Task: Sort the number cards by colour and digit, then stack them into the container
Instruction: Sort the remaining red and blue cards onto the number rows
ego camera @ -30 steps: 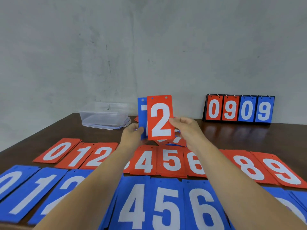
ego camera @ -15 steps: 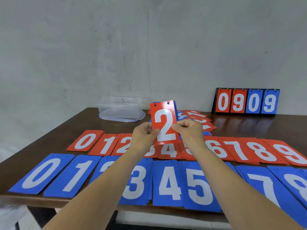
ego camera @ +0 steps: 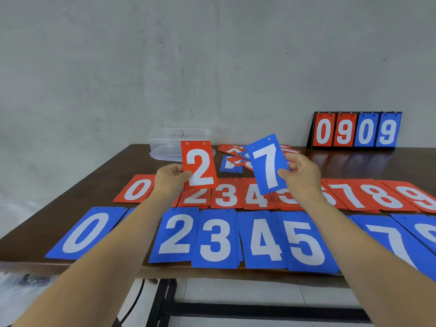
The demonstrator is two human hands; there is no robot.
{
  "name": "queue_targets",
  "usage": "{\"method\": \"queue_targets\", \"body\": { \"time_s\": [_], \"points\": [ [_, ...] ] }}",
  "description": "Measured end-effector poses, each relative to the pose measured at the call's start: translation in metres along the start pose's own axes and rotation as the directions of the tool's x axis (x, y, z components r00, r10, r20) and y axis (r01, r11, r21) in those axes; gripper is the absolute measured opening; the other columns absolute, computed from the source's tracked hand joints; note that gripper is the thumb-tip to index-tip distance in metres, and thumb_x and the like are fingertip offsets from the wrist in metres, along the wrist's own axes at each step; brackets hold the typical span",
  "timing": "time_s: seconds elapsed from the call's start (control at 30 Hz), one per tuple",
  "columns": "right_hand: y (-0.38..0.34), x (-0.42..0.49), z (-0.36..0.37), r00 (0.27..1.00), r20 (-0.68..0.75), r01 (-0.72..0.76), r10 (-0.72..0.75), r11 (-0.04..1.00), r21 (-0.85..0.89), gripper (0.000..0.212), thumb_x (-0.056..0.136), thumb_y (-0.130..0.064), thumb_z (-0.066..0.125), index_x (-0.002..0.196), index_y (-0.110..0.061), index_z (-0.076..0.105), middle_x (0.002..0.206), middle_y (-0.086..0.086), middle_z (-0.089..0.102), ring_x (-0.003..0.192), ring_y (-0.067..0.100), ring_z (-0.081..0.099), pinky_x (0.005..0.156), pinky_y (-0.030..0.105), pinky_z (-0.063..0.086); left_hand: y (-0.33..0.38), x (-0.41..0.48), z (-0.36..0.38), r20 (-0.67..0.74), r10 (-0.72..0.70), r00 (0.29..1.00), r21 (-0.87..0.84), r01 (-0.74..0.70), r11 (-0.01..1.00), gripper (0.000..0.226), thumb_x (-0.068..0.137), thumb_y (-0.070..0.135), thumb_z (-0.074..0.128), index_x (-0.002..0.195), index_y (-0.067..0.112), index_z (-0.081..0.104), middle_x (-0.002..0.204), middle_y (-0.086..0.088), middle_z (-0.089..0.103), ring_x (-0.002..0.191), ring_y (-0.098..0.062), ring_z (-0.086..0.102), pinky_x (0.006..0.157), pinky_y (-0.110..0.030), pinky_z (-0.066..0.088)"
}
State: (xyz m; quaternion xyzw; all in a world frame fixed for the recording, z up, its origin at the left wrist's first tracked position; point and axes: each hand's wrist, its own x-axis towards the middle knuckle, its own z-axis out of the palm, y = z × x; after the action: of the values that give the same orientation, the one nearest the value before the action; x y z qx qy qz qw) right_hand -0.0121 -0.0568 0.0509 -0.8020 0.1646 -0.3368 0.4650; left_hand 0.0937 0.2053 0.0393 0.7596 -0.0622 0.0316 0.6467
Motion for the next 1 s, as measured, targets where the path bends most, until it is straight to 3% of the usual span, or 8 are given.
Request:
{"method": "queue_targets", "body": {
  "time_s": [0.1,0.2,0.5,0.73,0.9,1.0],
  "points": [
    [0.007,0.0,-0.007,1.0,-0.022,-0.012,0.012,1.0,-0.015,0.03,0.093,-0.01,0.062,0.122,-0.011,0.058,0.109,0.005,0.067,0.096,0.018,0.065,0.067,0.032,0.056,-0.011,0.013,-0.014,-0.037,-0.017,0.999,0.137,0.022,0.99,0.018,0.093,0.016,0.064,0.109,0.009,0.068,0.098,-0.005,0.073,0.087,-0.02,0.07,0.081,-0.037,0.058],
    [0.011,-0.001,-0.012,0.999,-0.038,-0.023,0.023,1.0,-0.004,0.031,0.093,-0.011,0.062,0.123,-0.012,0.059,0.111,0.006,0.067,0.094,0.016,0.064,0.058,0.023,0.05,-0.018,0.021,-0.017,-0.042,-0.023,0.999,0.258,0.033,0.966,0.023,0.092,0.017,0.065,0.113,0.007,0.067,0.107,-0.008,0.071,0.096,-0.023,0.068,0.088,-0.039,0.056],
    [0.015,-0.003,-0.021,0.998,-0.037,-0.048,0.048,0.999,-0.017,0.027,0.092,-0.012,0.063,0.12,-0.012,0.06,0.112,0.005,0.067,0.099,0.02,0.066,0.064,0.025,0.052,-0.026,0.03,0.0,0.036,-0.014,0.999,0.553,-0.008,0.833,0.03,0.094,0.017,0.061,0.121,0.004,0.062,0.118,-0.012,0.067,0.1,-0.023,0.064,0.077,-0.029,0.051],
    [0.024,-0.004,-0.033,0.996,-0.052,-0.077,0.077,0.997,-0.007,0.029,0.093,-0.01,0.062,0.121,-0.012,0.059,0.111,0.003,0.067,0.1,0.015,0.064,0.063,0.023,0.051,-0.034,0.033,0.01,0.044,-0.021,0.999,0.814,-0.024,0.581,0.041,0.094,0.027,0.061,0.13,0.009,0.057,0.117,-0.009,0.066,0.097,-0.022,0.065,0.07,-0.025,0.052],
    [0.033,-0.008,-0.042,0.993,-0.069,-0.1,0.1,0.995,-0.003,0.029,0.093,-0.009,0.06,0.122,-0.013,0.059,0.107,-0.001,0.066,0.084,0.006,0.062,0.061,0.021,0.05,-0.031,0.033,0.014,0.051,0.012,0.999,0.884,-0.051,0.465,0.037,0.092,0.028,0.063,0.124,0.009,0.058,0.111,-0.01,0.065,0.094,-0.022,0.064,0.066,-0.025,0.049],
    [0.035,-0.012,-0.048,0.991,-0.081,-0.112,0.111,0.994,-0.004,0.028,0.093,-0.01,0.061,0.122,-0.013,0.058,0.106,-0.003,0.064,0.088,0.007,0.061,0.06,0.019,0.048,-0.032,0.032,0.015,0.07,0.045,0.997,0.887,-0.082,0.454,0.035,0.092,0.025,0.063,0.123,0.011,0.057,0.11,-0.01,0.064,0.091,-0.022,0.062,0.065,-0.027,0.049]
  ]
}}
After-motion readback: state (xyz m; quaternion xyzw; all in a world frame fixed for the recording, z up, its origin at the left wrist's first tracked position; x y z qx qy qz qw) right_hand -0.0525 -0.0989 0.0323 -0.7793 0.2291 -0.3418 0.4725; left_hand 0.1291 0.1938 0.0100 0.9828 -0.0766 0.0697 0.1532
